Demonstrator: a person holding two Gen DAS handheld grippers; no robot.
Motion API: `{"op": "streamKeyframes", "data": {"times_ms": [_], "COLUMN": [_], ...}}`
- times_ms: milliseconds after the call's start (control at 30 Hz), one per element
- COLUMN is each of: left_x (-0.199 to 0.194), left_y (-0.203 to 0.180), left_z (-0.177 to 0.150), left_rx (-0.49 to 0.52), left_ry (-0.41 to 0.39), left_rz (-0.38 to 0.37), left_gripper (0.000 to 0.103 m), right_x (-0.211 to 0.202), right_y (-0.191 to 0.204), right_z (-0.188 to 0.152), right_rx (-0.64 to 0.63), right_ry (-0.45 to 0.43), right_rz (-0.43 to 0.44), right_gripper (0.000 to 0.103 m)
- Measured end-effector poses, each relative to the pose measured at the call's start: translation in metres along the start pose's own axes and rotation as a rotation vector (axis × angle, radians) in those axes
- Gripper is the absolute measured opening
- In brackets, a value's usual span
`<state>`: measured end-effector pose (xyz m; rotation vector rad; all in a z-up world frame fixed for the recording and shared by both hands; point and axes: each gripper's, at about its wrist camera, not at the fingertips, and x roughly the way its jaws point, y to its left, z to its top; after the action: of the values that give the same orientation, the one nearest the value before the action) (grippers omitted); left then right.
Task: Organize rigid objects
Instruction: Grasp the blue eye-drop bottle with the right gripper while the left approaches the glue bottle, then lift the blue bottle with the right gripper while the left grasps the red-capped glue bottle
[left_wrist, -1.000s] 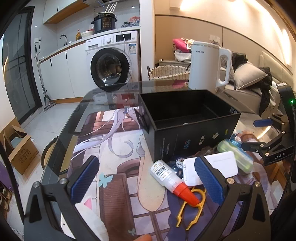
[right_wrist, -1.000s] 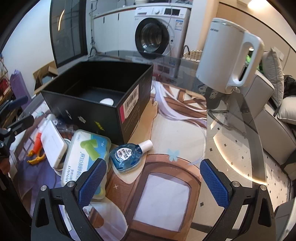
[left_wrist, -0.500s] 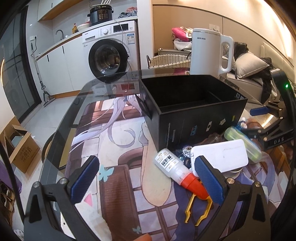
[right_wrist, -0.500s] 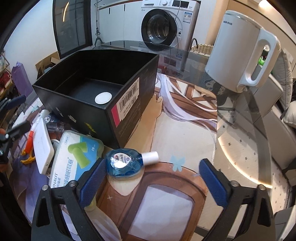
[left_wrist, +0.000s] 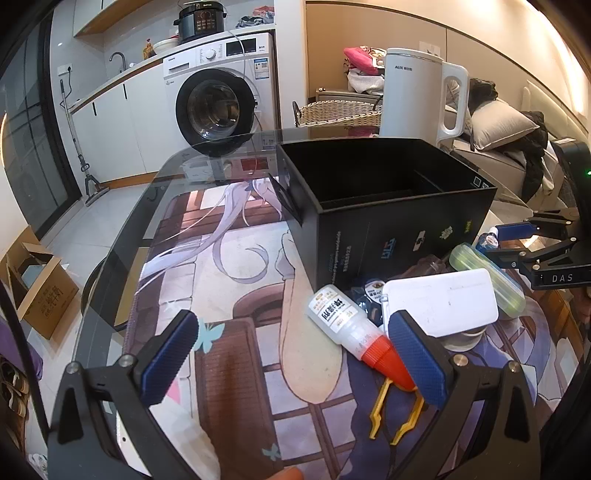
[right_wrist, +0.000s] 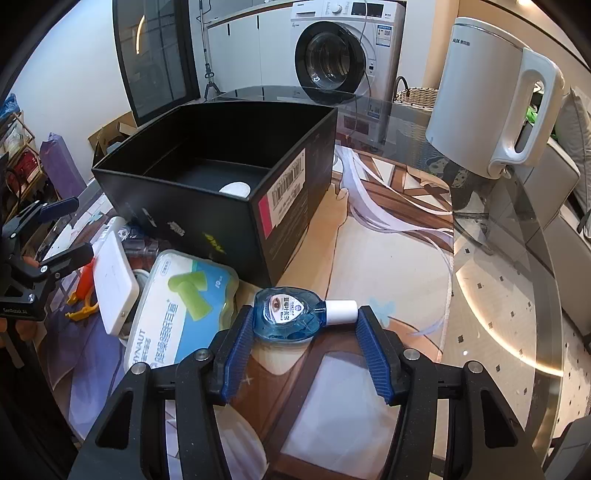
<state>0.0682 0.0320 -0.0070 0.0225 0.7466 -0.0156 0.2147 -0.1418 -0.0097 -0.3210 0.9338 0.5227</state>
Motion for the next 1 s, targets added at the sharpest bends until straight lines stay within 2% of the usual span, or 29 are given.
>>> {"op": "streamKeyframes", "data": {"times_ms": [267,533,767,833,900,1000], "left_x": [0.006,0.012,0.019,0.020,0.022,0.021], "left_y": [0.001,0.017,0.025,0.023,0.023,0.023], "left_z": [0.002,-0.001,-0.006,-0.006,-0.007,-0.007], "left_rx": [-0.017,-0.068,-0.108,-0.107,-0.103,-0.108], "left_ry": [0.034,0.081,0.126,0.135,0.146,0.140], "left_rz": [-0.002,0.059,0.067,0.059,0.048,0.028], "left_gripper": [0.103,0.103,0.103,0.101,0.090,0.085], "right_x": [-0.018,-0.022,-0.026,-0.027,-0.027,-0.028], "right_y": [0.006,0.004,0.005,0.005,0.005,0.005], "right_z": [-0.007,-0.009,-0.010,-0.010,-0.010,-0.010], "right_rx": [0.001,0.001,-0.003,-0.003,-0.004,-0.007], "right_ry": [-0.057,-0.076,-0.091,-0.092,-0.094,-0.099], "right_rz": [-0.009,-0.017,-0.013,-0.013,-0.013,-0.010], "right_gripper": [0.057,0.057,0.057,0.057,0.057,0.057]}}
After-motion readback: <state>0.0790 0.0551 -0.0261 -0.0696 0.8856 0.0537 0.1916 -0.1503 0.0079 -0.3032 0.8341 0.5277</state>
